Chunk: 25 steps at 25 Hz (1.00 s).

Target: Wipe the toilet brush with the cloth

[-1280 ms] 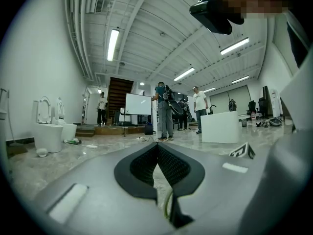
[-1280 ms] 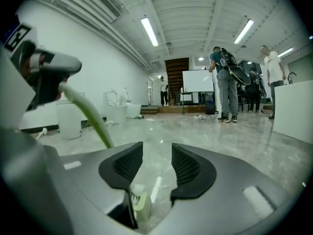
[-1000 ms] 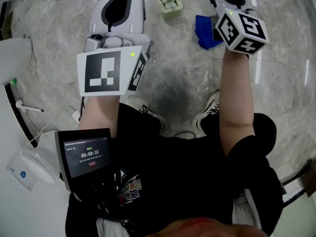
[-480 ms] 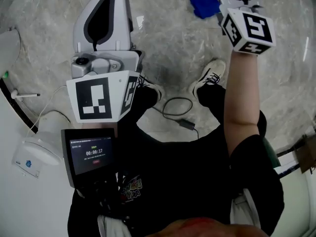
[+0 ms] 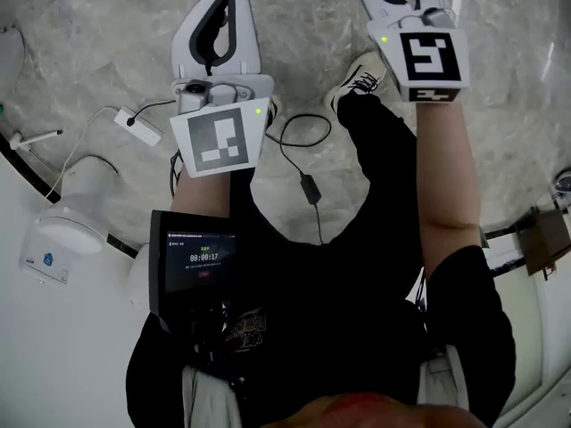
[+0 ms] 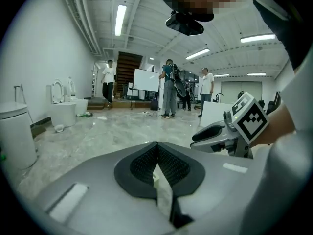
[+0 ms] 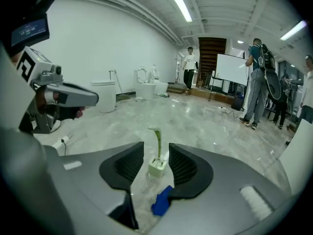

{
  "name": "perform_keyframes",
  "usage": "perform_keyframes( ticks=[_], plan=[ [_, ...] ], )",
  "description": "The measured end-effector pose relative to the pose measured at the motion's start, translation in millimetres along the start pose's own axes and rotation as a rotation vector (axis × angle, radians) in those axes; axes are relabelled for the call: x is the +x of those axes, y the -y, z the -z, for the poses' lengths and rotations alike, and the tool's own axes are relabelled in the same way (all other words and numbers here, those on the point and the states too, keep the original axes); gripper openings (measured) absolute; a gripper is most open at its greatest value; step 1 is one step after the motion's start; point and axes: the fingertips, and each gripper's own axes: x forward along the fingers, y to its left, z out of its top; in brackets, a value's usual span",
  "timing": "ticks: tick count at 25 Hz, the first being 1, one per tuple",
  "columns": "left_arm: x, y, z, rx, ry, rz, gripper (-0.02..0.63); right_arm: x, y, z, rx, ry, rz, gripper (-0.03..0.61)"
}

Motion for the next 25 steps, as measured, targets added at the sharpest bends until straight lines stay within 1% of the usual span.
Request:
perform_keyframes(
  ticks=[2, 4, 8, 10, 13, 17, 19, 21, 23, 25],
  plan=[
    [-15, 12, -13, -0.028, -0.057, 0.025, 0.002, -26, -7, -18, 0.015, -0.022, -0.018, 0.163],
    [-31, 20, -37, -0.020, -0.102, 0.045, 0.002, -54, -4, -44, 0.064, -0.025, -0.025, 0.161],
    [-56, 26, -108, -0.015, -0.144, 0.041, 0.002, -117, 20, -105, 0.193, 0.008, 0.004, 0.158],
    [-57, 30, -139, -0.003, -0.156, 0.051, 0.002, -139, 39, -134, 0.236, 0.029, 0.023, 0.159],
    [-54, 35, -186, -0.008, -0.132, 0.065, 0.002, -162, 60, -174, 0.253, 0.051, 0.052, 0.159],
    [-80, 46, -258, -0.030, -0.062, 0.070, 0.002, -210, 56, -244, 0.215, 0.119, 0.050, 0.160],
    [-90, 56, -288, -0.058, -0.030, 0.076, 0.002, -237, 55, -277, 0.198, 0.170, 0.056, 0.158],
    [-88, 65, -313, -0.062, -0.014, 0.085, 0.002, -251, 61, -297, 0.198, 0.200, 0.069, 0.155],
    [-86, 73, -333, -0.051, -0.004, 0.090, 0.002, -261, 69, -309, 0.218, 0.202, 0.083, 0.151],
    [-106, 78, -354, -0.059, -0.003, 0.064, 0.002, -283, 65, -323, 0.241, 0.195, 0.088, 0.143]
  ],
)
